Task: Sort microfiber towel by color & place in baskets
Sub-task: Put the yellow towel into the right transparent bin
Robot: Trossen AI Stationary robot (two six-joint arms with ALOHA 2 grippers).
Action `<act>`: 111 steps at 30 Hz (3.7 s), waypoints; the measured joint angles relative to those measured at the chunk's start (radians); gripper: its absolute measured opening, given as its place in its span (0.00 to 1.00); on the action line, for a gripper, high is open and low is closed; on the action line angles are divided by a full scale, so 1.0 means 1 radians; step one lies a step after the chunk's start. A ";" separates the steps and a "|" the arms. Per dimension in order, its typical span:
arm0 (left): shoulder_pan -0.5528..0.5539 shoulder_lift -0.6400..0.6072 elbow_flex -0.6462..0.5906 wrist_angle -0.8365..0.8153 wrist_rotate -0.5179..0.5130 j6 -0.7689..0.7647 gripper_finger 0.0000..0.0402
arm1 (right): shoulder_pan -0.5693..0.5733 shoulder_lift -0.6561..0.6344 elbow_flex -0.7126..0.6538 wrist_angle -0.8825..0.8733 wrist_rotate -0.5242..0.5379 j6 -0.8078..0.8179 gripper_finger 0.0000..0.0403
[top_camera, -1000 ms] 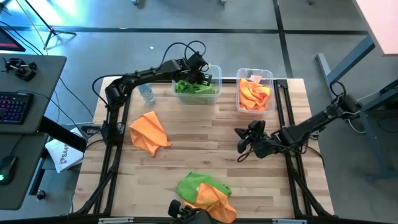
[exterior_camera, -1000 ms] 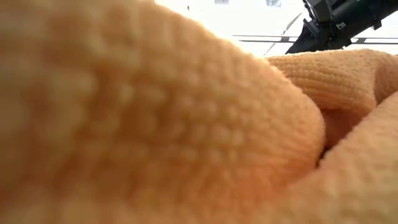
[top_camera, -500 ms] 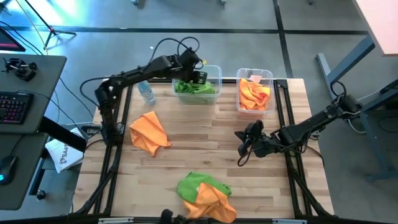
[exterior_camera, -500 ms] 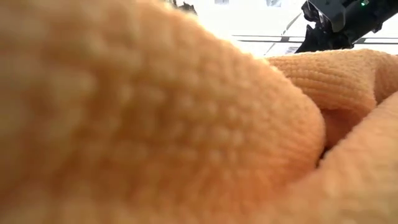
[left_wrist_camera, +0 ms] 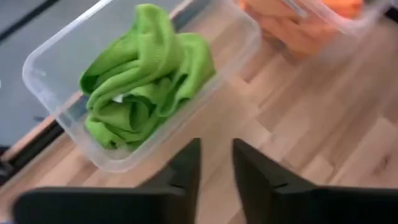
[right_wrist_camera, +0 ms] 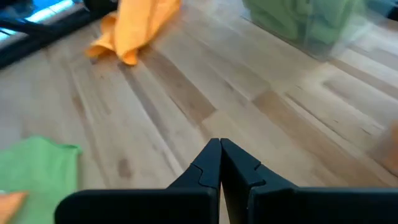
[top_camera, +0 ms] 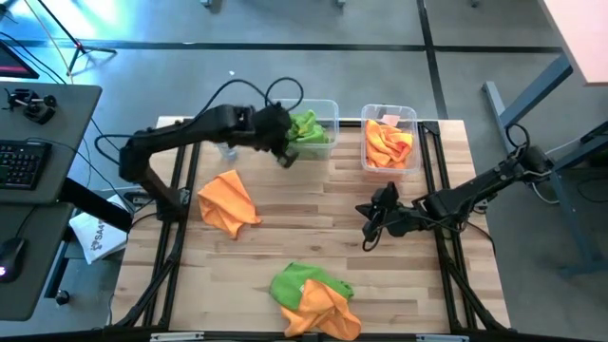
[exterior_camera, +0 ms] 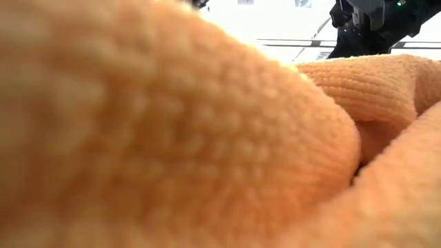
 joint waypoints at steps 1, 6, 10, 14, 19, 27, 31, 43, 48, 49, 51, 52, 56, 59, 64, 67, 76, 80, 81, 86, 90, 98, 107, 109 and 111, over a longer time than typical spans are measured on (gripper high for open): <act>-0.022 -0.017 -0.019 0.008 -0.004 0.020 0.13 | 0.000 0.000 0.000 0.018 -0.003 -0.005 0.00; -0.140 -0.102 -0.137 0.073 -0.049 0.105 0.03 | 0.002 0.000 0.003 0.173 0.024 -0.049 0.00; -0.223 -0.198 -0.261 0.148 -0.055 0.170 0.00 | 0.003 0.025 0.083 0.164 0.081 -0.101 0.00; -0.270 -0.323 -0.425 0.201 -0.031 0.173 0.00 | -0.001 0.107 0.234 0.056 0.096 -0.161 0.00; -0.322 -0.506 -0.617 0.311 0.052 0.180 0.00 | -0.007 0.263 0.468 -0.197 0.043 -0.128 0.00; -0.428 -0.737 -0.806 0.353 0.058 0.175 0.00 | 0.018 0.496 0.800 -0.608 -0.206 0.167 0.00; -0.461 -0.794 -0.851 0.356 0.058 0.149 0.00 | 0.063 0.609 0.958 -0.799 -0.292 0.389 0.00; -0.525 -0.818 -0.911 0.352 0.080 0.118 0.00 | 0.234 0.841 1.243 -0.950 -0.490 0.855 0.00; -0.529 -0.818 -0.914 0.354 0.080 0.118 0.00 | 0.318 0.878 1.224 -0.892 -0.493 1.014 0.00; -0.529 -0.818 -0.914 0.354 0.080 0.118 0.00 | 0.335 0.886 1.219 -0.879 -0.496 1.034 0.00; -0.529 -0.817 -0.914 0.354 0.080 0.118 0.00 | 0.365 0.904 1.210 -0.841 -0.500 1.063 0.00; -0.529 -0.817 -0.914 0.355 0.080 0.118 0.00 | 0.379 0.915 1.209 -0.835 -0.502 1.074 0.00; -0.529 -0.817 -0.914 0.356 0.080 0.118 0.00 | 0.416 0.964 1.208 -0.817 -0.506 1.079 0.00; -0.528 -0.817 -0.913 0.360 0.080 0.119 0.00 | 0.417 0.998 1.208 -0.776 -0.508 1.071 0.01; -0.528 -0.817 -0.913 0.359 0.080 0.117 0.00 | 0.407 1.050 1.208 -0.686 -0.546 1.034 0.13; -0.528 -0.817 -0.913 0.359 0.081 0.108 0.00 | 0.406 1.072 1.208 -0.689 -0.595 1.034 0.24; -0.528 -0.817 -0.913 0.359 0.087 0.083 0.00 | 0.406 1.101 1.207 -0.712 -0.602 1.006 0.42; -0.528 -0.817 -0.913 0.359 0.088 0.083 0.00 | 0.405 1.101 1.208 -0.736 -0.625 1.009 0.42; -0.528 -0.817 -0.913 0.359 0.088 0.082 0.00 | 0.402 1.101 1.209 -0.732 -0.641 1.016 0.42; -0.528 -0.817 -0.913 0.359 0.088 0.082 0.00 | 0.394 1.101 1.209 -0.707 -0.698 1.024 0.40; -0.528 -0.817 -0.913 0.359 0.088 0.082 0.00 | 0.394 1.099 1.209 -0.708 -0.681 1.025 0.37; -0.527 -0.817 -0.913 0.359 0.088 0.093 0.00 | 0.394 1.094 1.210 -0.753 -0.727 1.016 0.33; -0.527 -0.817 -0.913 0.374 0.088 0.118 0.00 | 0.391 1.093 1.210 -0.776 -0.650 0.981 0.33; -0.527 -0.817 -0.913 0.374 0.088 0.118 0.00 | 0.389 1.093 1.210 -0.778 -0.620 0.961 0.33; -0.527 -0.817 -0.913 0.374 0.088 0.118 0.00 | 0.387 1.094 1.210 -0.796 -0.616 0.952 0.33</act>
